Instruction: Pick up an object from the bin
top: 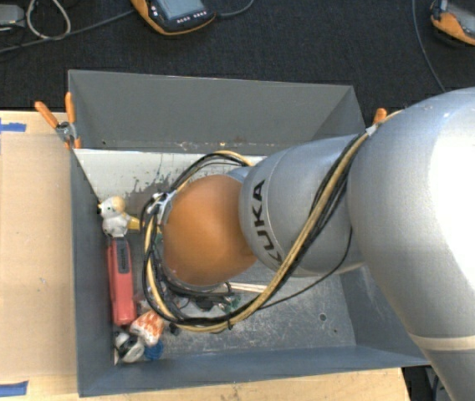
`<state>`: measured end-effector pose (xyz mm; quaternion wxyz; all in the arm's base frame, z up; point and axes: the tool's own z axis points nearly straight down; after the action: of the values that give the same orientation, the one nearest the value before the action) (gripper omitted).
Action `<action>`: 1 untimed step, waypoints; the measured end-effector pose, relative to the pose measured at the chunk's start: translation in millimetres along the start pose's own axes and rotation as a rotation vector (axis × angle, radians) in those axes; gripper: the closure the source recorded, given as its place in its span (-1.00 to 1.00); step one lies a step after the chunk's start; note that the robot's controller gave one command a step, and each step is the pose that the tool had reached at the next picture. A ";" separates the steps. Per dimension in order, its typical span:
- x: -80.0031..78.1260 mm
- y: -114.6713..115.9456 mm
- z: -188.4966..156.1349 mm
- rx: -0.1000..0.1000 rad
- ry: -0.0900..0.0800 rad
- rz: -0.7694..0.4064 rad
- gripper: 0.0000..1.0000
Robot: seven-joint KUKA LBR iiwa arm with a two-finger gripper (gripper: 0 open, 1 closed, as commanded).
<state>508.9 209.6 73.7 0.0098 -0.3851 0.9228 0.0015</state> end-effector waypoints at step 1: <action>4.9 2.4 -22.9 -0.008 0.018 0.003 1.00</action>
Offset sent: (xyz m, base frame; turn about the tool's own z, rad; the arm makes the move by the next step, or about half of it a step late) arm -0.0049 -0.0020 0.0448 -0.0012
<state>503.4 207.5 96.5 0.0000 -0.3838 0.9234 0.0018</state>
